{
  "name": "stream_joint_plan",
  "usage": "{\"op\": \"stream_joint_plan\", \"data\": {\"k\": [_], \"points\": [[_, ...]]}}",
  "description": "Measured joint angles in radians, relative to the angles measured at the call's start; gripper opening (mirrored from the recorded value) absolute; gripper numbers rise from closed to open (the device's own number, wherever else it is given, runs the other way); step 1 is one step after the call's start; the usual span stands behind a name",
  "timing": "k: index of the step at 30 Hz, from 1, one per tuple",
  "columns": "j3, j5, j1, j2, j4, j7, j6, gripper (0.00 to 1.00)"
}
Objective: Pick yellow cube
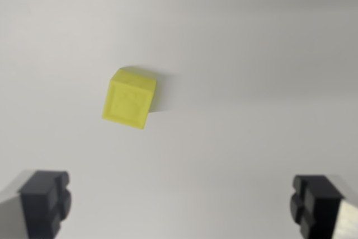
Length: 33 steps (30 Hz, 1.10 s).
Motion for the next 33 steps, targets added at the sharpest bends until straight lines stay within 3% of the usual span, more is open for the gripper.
{"op": "stream_joint_plan", "data": {"k": [7, 33], "points": [[0.0, 0.0, 0.002, -0.004, -0.01, 0.009, 0.009, 1.0], [0.0, 0.012, 0.035, 0.017, -0.165, 0.116, 0.21, 1.0]]}}
